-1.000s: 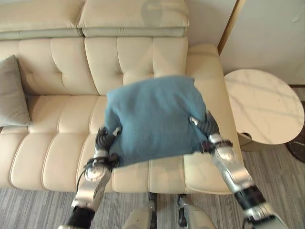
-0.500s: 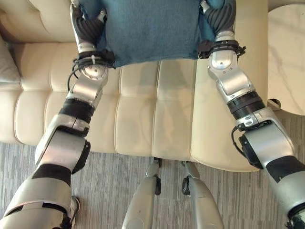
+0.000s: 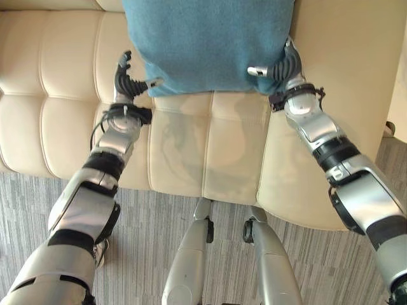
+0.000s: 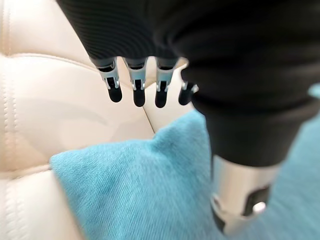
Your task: Pick up all the scattered cushions and arrange them neatly on the sofa.
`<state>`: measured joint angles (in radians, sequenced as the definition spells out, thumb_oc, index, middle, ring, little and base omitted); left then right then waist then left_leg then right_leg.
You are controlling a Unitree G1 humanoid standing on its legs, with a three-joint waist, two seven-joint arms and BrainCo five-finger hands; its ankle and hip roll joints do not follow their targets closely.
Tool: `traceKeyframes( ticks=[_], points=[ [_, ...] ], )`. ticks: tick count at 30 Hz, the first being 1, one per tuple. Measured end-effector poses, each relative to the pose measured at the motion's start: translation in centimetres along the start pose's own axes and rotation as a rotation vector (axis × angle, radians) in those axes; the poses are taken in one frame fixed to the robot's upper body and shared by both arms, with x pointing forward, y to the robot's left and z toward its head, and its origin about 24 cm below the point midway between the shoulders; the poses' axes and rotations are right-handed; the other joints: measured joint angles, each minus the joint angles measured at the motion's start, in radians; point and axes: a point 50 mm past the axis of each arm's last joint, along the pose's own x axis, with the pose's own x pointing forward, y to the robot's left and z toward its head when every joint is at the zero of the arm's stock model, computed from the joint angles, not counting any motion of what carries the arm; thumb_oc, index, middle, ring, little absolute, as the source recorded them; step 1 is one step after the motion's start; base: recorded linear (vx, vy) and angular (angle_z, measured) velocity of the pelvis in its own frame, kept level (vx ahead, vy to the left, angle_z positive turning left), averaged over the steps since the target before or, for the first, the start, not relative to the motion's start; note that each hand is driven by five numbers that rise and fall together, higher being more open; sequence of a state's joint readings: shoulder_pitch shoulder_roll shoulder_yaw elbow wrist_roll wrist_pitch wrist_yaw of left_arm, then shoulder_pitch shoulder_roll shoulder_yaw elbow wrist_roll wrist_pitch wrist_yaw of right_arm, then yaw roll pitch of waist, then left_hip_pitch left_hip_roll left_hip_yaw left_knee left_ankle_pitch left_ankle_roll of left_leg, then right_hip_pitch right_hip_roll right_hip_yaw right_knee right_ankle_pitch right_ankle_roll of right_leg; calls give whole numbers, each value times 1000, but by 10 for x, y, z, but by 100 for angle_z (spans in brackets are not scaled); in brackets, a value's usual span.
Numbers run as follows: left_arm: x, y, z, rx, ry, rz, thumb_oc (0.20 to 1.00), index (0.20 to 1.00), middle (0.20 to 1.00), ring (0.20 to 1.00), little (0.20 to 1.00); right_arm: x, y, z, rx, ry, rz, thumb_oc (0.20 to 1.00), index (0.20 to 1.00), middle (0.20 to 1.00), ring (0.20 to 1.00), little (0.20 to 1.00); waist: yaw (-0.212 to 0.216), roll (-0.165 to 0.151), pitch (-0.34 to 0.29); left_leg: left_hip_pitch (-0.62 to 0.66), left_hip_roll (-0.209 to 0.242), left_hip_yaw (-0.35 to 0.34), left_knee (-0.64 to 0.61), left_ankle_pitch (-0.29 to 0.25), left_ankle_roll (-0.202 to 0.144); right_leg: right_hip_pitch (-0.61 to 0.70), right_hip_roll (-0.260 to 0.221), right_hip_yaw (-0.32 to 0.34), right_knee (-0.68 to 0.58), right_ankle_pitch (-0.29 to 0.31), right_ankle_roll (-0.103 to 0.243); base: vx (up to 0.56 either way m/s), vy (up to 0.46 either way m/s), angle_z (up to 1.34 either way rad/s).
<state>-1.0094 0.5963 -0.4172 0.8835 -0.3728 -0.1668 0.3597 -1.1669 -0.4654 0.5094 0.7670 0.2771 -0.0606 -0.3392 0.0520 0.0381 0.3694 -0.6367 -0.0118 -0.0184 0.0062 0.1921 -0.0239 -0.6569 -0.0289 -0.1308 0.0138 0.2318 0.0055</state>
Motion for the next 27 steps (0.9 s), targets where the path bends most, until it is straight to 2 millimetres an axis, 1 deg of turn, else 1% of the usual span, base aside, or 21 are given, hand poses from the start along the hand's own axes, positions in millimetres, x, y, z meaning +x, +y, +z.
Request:
traceKeyframes(
  ticks=[2,4,5,6,7,8,9,10,11,12,13,14,16,17,18,19,21,23,24,25,27],
  points=[
    [-14,3,6,-70,-85,-24,1000,1000,1000,1000,1000,-11,-11,-7,10,-23,2,1000,1000,1000,1000,1000,-3,-8,4,29,-4,1,-8,0,0,27,-5,4,0,-12,17,-16,4,1],
    [-24,10,-4,-85,-80,-19,1000,1000,1000,1000,1000,-20,-21,-16,-4,-18,-2,1000,1000,1000,1000,1000,-3,-12,5,62,-7,4,-16,-1,-1,54,-5,17,0,-20,27,4,3,-2],
    [-37,18,-2,-131,-127,-12,1000,1000,1000,1000,1000,-30,-29,-12,11,-78,-4,1000,1000,1000,1000,1000,-5,-15,6,77,-8,4,-28,-3,-2,64,-5,22,1,-32,41,32,7,-9],
    [-51,28,-5,-168,-157,3,1000,1000,1000,1000,1000,-43,-38,-15,4,-106,-9,1000,1000,1000,1000,1000,-6,-17,7,102,-8,6,-38,-3,-2,82,-4,25,0,-32,42,60,2,-11],
    [-67,33,-26,-164,-108,5,1000,1000,1000,1000,1000,-56,-44,-28,-9,-80,-8,1000,1000,1000,1000,1000,-11,-18,7,138,-9,12,-39,-5,-4,116,-4,26,0,-36,48,42,7,-14],
    [-89,40,-54,-150,-17,5,1000,1000,1000,1000,1000,-78,-49,-45,-24,-49,3,1000,1000,1000,1000,1000,-16,-24,5,195,-8,20,-44,-22,-21,168,-7,28,0,-58,66,72,19,-12],
    [-105,47,-69,-146,31,19,1000,1000,1000,1000,1000,-96,-50,-54,-32,-36,20,1000,1000,1000,1000,1000,-16,-33,-3,223,-8,22,-47,-34,-28,193,-10,30,0,-64,66,65,21,-18],
    [-118,54,-86,-126,101,34,1000,1000,1000,1000,1000,-107,-47,-66,-48,2,39,1000,1000,1000,1000,1000,-20,-50,-20,236,-7,26,-45,-40,-23,201,-10,32,2,-68,61,107,26,-11],
    [-135,52,-93,-156,121,20,1000,1000,1000,1000,1000,-133,-59,-75,-26,21,17,1000,1000,1000,1000,1000,-18,-61,-23,249,-7,29,-40,-53,-6,214,-12,26,13,-85,41,77,21,5],
    [-161,49,-103,-185,159,15,1000,1000,1000,1000,1000,-164,-68,-88,-5,73,-28,1000,1000,1000,1000,1000,-20,-64,-25,281,-8,26,-40,-52,-7,247,-14,24,15,-88,37,96,54,6],
    [-182,49,-122,-168,253,-8,1000,1000,1000,1000,1000,-185,-69,-107,-15,165,-8,1000,1000,1000,1000,1000,-21,-76,-34,313,-10,29,-39,-55,-3,274,-14,26,19,-91,38,116,79,-2],
    [-225,55,-158,-130,453,-35,1000,1000,1000,1000,1000,-239,-69,-147,9,386,-4,1000,1000,1000,1000,1000,-32,-94,-78,348,-9,33,-20,-81,11,314,-15,35,19,-111,36,113,93,-20],
    [-280,65,-192,-113,693,-12,1000,1000,1000,1000,1000,-300,-62,-182,14,652,35,1000,1000,1000,1000,1000,-48,-109,-146,392,-9,50,-12,-107,21,350,-19,37,17,-128,45,61,78,-36],
    [-315,65,-213,-112,869,-5,1000,1000,1000,1000,1000,-333,-60,-203,-1,834,81,1000,1000,1000,1000,1000,-53,-108,-184,436,-9,73,-38,-110,23,392,-22,45,-3,-121,57,38,69,-54],
    [-321,66,-217,-102,899,-26,1000,1000,1000,1000,1000,-344,-59,-209,-9,877,96,1000,1000,1000,1000,1000,-65,-111,-204,445,-12,84,-40,-110,23,394,-26,44,-8,-120,59,70,109,-47],
    [-329,67,-223,-77,946,-49,1000,1000,1000,1000,1000,-350,-55,-218,-17,928,114,1000,1000,1000,1000,1000,-66,-108,-220,475,-13,88,-55,-109,23,421,-28,45,-20,-110,72,28,40,-23],
    [-341,66,-227,-52,995,-81,1000,1000,1000,1000,1000,-372,-51,-227,-32,1031,157,1000,1000,1000,1000,1000,-73,-95,-271,519,-17,91,-74,-110,24,456,-30,51,-37,-109,75,-9,68,-15],
    [-347,62,-229,-57,1018,-97,1000,1000,1000,1000,1000,-397,-49,-237,-26,1143,158,1000,1000,1000,1000,1000,-76,-95,-307,547,-21,101,-84,-109,23,468,-30,58,-45,-108,75,-102,55,-23],
    [-357,61,-234,-29,1061,-123,1000,1000,1000,1000,1000,-410,-45,-243,-19,1217,167,1000,1000,1000,1000,1000,-73,-93,-322,568,-22,117,-85,-110,24,481,-28,77,-41,-107,77,-203,5,-42],
    [-364,60,-236,-11,1094,-149,1000,1000,1000,1000,1000,-416,-42,-245,-22,1248,188,1000,1000,1000,1000,1000,-74,-96,-333,571,-24,133,-83,-113,29,473,-30,82,-33,-105,81,-248,-10,-47],
    [-362,61,-237,-1,1091,-161,1000,1000,1000,1000,1000,-416,-36,-245,-9,1248,193,1000,1000,1000,1000,1000,-75,-93,-331,549,-23,155,-67,-103,51,453,-38,78,-27,-105,111,-319,-8,-35]
  ],
)
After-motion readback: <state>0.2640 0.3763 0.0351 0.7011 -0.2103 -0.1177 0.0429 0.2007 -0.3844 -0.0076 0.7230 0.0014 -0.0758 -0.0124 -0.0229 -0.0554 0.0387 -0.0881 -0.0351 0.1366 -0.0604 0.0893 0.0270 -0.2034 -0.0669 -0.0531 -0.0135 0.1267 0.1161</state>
